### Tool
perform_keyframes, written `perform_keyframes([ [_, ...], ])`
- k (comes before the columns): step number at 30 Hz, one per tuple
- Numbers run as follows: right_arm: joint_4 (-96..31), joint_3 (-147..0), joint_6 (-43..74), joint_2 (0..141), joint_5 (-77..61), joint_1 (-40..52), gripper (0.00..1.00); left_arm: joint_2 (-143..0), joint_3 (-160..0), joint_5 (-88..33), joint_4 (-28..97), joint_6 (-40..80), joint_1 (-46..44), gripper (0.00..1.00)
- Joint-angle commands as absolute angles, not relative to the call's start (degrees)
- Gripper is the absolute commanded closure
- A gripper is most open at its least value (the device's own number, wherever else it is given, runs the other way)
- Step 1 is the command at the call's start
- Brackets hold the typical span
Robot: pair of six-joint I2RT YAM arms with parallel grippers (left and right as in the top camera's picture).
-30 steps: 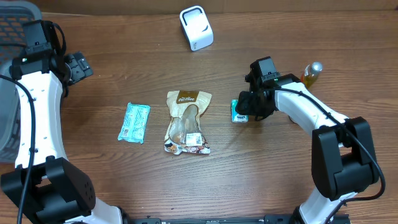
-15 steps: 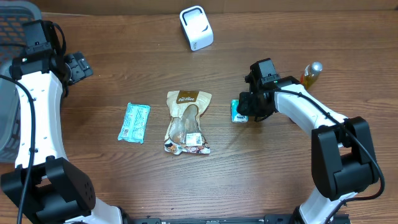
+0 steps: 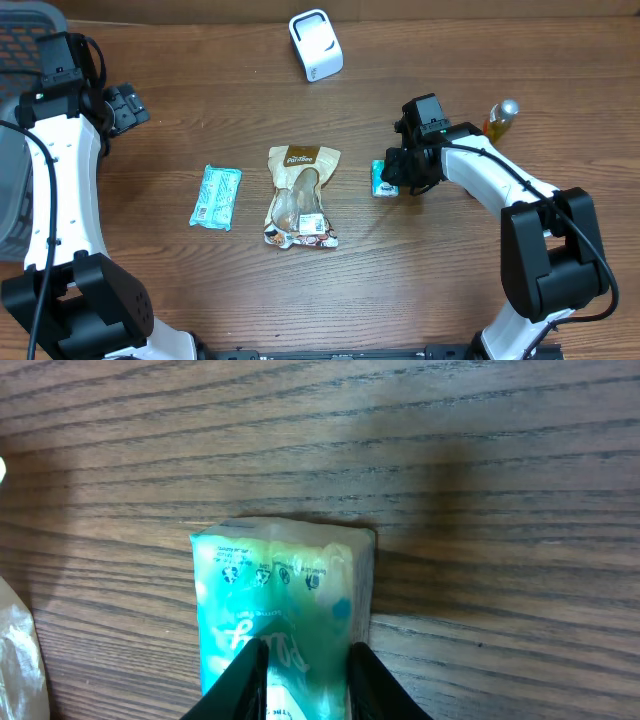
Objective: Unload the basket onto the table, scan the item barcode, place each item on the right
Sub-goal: 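Lift the teal box and pull it right, away from the table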
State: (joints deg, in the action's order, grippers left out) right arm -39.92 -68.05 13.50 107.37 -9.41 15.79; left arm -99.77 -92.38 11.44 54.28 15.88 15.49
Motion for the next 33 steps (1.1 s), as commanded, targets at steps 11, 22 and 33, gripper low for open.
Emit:
perform_keyframes([
  [11, -35.4, -62.9, 14.8, 106.6, -8.6, 15.7, 0.78, -99.2, -93.4, 12.2, 54.2, 15.2, 15.4, 0.0],
  [22, -38.0, -63.0, 15.0, 106.6, -8.7, 15.5, 0.91, -99.2, -93.4, 12.2, 54.2, 15.2, 15.4, 0.01],
  [33, -41.6, -68.0, 0.0, 104.6, -60.0, 9.0, 0.96, -99.2, -93.4, 12.2, 54.2, 15.2, 15.4, 0.0],
])
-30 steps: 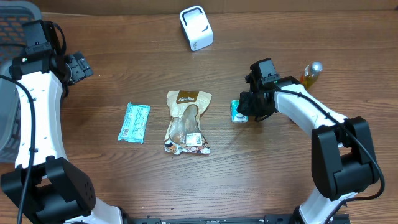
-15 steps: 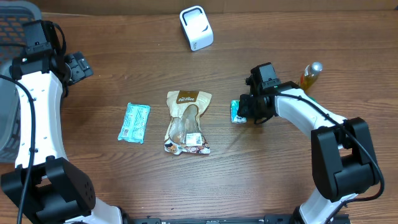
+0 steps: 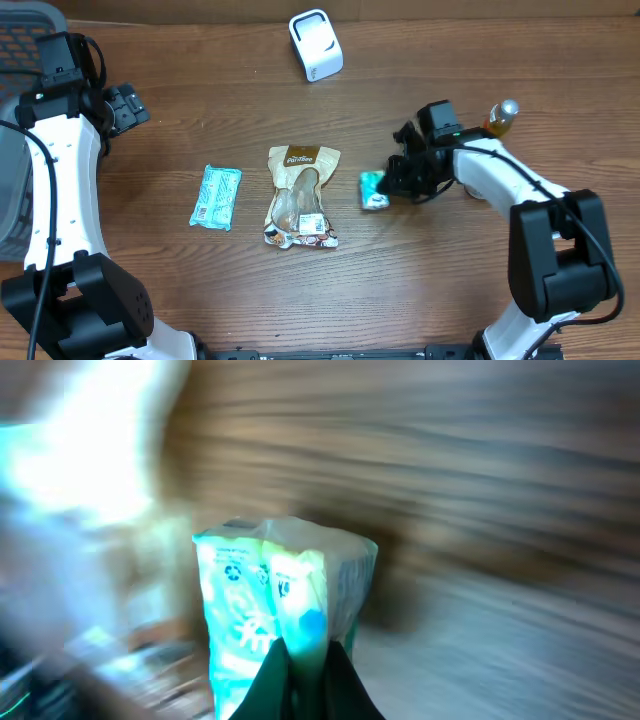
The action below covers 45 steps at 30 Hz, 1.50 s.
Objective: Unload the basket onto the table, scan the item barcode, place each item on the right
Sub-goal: 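Lift the teal box and pull it right, away from the table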
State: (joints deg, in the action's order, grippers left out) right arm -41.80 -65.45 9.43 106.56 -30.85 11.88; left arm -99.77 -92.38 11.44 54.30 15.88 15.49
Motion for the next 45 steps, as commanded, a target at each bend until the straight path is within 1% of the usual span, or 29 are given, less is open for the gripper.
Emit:
perform_keyframes([
  [1, -42.1, -68.0, -1.8, 104.0, -65.6, 8.0, 0.96, -99.2, -93.4, 12.2, 54.2, 15.2, 15.4, 0.0],
  [5, -46.7, -68.0, -8.8, 101.7, -79.9, 4.6, 0.96, -99.2, -93.4, 12.2, 54.2, 15.2, 15.4, 0.0],
  [14, -60.9, -68.0, -21.8, 93.8, -87.8, 1.3, 0.96, -99.2, -93.4, 12.2, 54.2, 15.2, 15.4, 0.0],
  [17, -62.6, -68.0, -21.4, 90.3, -90.0, -0.1, 0.96, -99.2, -93.4, 12.2, 54.2, 15.2, 15.3, 0.0],
  [28, -68.7, -68.0, -21.3, 82.5, -90.0, -0.8, 0.96, -99.2, -93.4, 12.2, 54.2, 15.2, 15.4, 0.0],
  [45, -69.7, -68.0, -21.3, 82.0, -89.6, -0.8, 0.96, -99.2, -93.4, 12.2, 54.2, 15.2, 15.4, 0.0],
])
